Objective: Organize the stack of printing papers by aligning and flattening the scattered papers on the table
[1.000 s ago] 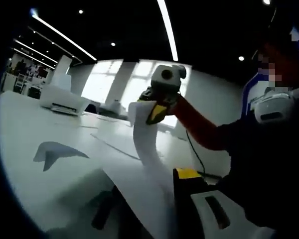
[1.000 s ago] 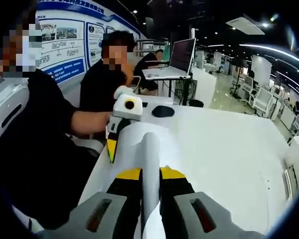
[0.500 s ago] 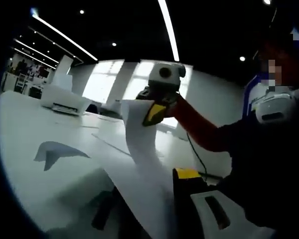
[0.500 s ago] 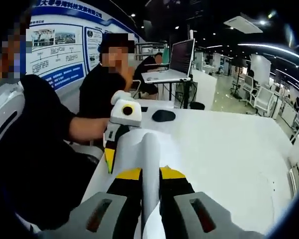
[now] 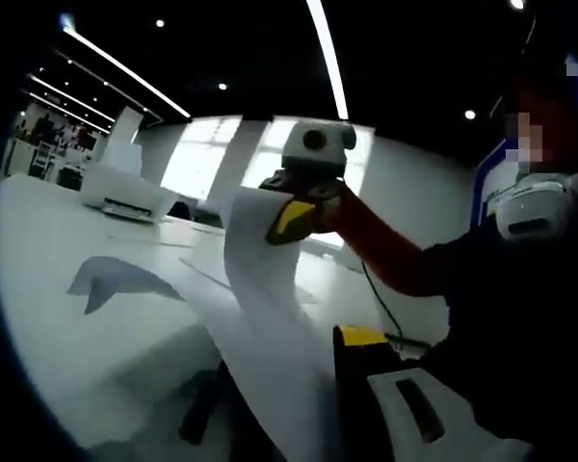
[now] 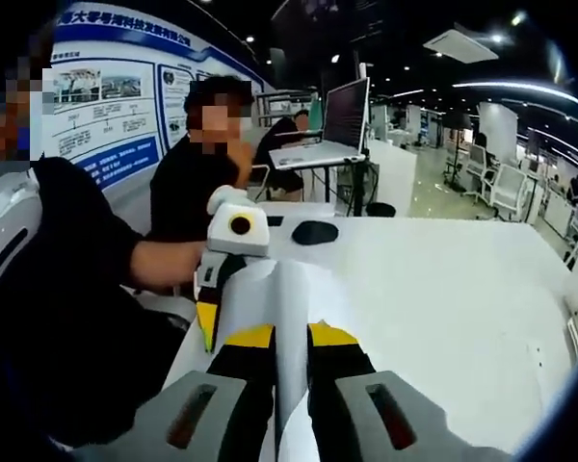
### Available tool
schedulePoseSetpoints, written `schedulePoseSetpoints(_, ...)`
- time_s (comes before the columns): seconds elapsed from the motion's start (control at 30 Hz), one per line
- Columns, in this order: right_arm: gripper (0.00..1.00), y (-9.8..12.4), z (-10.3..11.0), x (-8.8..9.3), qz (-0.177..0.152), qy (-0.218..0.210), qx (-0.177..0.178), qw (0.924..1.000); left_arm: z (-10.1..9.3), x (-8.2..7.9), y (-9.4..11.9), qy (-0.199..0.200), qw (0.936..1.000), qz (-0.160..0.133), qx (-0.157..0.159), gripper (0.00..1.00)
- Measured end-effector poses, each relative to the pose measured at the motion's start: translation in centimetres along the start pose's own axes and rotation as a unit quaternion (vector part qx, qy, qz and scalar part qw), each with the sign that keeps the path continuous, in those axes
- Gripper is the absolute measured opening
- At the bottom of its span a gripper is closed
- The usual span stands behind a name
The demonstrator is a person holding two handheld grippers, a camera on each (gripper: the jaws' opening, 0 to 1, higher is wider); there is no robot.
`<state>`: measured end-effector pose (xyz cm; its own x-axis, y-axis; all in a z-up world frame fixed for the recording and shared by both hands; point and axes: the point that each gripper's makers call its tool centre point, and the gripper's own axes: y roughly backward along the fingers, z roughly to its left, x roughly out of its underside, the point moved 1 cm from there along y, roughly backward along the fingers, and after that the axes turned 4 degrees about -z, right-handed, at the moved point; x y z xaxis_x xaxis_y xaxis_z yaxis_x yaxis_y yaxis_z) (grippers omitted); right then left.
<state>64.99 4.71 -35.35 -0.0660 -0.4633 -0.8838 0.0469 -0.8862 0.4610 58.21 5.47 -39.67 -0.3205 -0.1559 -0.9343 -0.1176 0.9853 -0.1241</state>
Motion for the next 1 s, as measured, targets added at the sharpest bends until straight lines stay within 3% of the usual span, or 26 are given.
schedulePoseSetpoints(1.0, 0.07, -1.7, 0.1, -0.5, -0.011, -0.01, -0.011, 0.9998, 0.5, 0.2, 0.2, 0.002, 1.0, 0.005, 0.001, 0.23)
